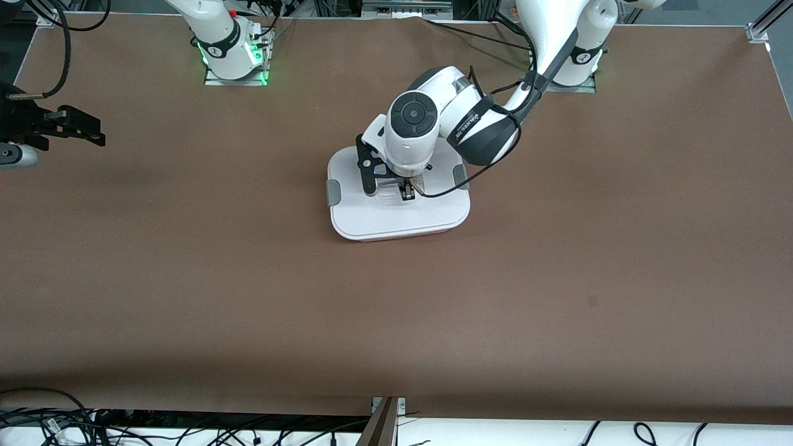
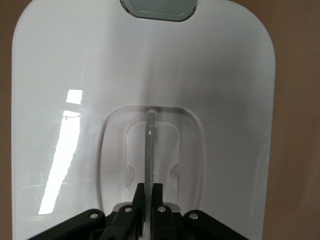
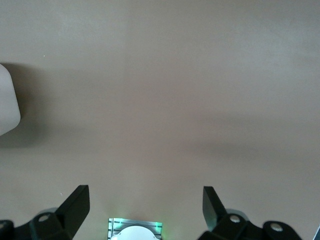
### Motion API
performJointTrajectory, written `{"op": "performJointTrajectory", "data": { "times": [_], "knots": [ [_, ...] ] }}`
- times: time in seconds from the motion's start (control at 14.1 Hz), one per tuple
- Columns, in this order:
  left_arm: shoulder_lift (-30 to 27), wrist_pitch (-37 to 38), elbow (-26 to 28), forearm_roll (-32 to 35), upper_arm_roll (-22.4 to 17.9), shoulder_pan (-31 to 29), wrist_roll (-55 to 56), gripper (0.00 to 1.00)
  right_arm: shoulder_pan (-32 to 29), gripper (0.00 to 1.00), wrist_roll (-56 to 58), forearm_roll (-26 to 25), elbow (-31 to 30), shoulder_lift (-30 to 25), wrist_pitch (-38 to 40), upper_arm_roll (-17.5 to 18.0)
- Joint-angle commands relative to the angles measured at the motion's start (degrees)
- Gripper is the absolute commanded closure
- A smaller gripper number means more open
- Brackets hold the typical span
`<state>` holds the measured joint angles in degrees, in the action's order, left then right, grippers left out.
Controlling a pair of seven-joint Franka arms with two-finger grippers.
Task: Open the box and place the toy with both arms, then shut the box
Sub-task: 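Lower the lid onto the box and press it down with the left gripper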
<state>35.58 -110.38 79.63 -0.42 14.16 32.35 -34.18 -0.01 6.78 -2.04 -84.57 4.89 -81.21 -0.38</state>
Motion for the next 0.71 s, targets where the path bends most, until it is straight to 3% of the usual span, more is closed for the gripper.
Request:
{"op": "performJointTrajectory", "data": {
  "times": [0.0, 0.64],
  "knots": [
    [-0.5, 0.9, 1.8, -0.7, -0.5, -0.1, 0.7, 1.0, -0.5, 0.0, -0.2, -0.5, 1.3, 0.5, 0.3, 0.1],
    [-0.8, 2.3, 2.0, -0.5, -0.5, 1.3, 2.6, 1.0, -0.5, 0.0, 0.0, -0.2, 1.3, 0.5, 0.3, 0.1]
  ]
}}
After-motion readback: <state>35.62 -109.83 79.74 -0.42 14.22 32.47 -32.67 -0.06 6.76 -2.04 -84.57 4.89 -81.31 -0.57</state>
